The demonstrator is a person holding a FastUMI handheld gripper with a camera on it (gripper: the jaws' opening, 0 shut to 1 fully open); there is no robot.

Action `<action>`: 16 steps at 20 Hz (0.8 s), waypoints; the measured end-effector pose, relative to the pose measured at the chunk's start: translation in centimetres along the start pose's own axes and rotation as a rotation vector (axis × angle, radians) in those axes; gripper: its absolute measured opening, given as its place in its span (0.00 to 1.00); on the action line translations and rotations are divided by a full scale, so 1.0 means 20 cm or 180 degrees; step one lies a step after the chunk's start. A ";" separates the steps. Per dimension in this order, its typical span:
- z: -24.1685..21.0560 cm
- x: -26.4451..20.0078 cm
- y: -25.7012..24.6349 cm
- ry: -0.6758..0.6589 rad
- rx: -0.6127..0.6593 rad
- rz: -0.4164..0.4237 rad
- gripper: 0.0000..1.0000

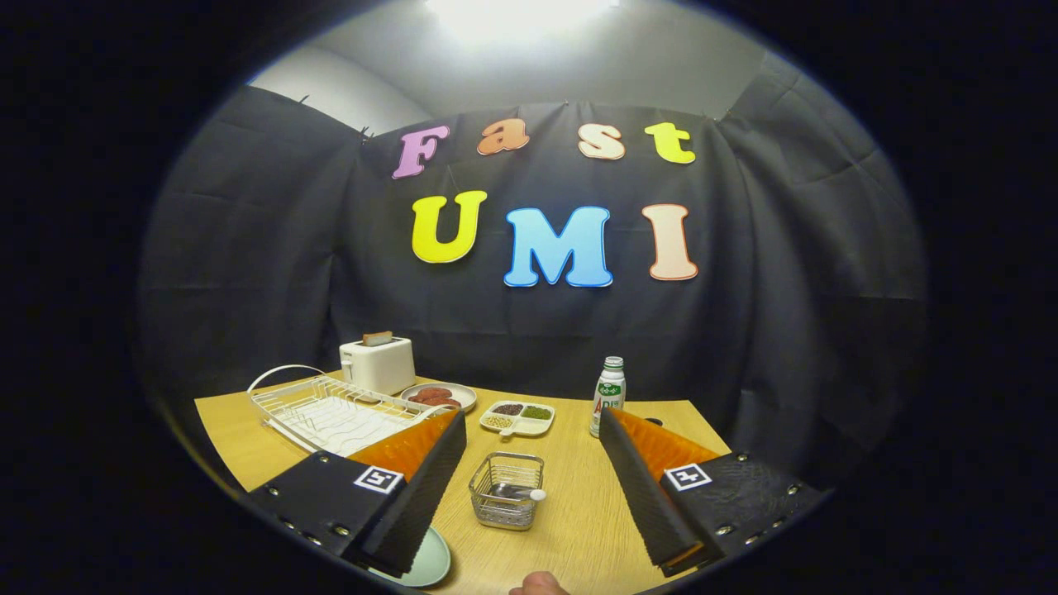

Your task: Take the plate from the dish rack, then take the spoon from the basket and place it into the plate.

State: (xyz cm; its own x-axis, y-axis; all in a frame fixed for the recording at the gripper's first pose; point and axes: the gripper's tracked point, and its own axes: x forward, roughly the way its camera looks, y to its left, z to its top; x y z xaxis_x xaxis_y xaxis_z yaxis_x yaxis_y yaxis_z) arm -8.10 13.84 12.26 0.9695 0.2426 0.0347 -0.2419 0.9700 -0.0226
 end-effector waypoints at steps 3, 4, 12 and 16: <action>-0.07 0.09 -0.05 -0.0134 0.0126 -0.0058 0.98; -0.13 0.11 -0.06 -0.0117 0.0119 -0.0074 0.98; -0.35 0.28 -0.04 -0.0106 0.0058 0.0032 0.89; -0.36 0.32 -0.09 -0.0205 0.0103 -0.0105 0.66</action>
State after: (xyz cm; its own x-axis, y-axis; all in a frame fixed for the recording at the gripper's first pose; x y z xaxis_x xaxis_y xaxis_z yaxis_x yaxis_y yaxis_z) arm -1.19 13.52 5.29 0.9727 0.2099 0.0991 -0.2121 0.9772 0.0121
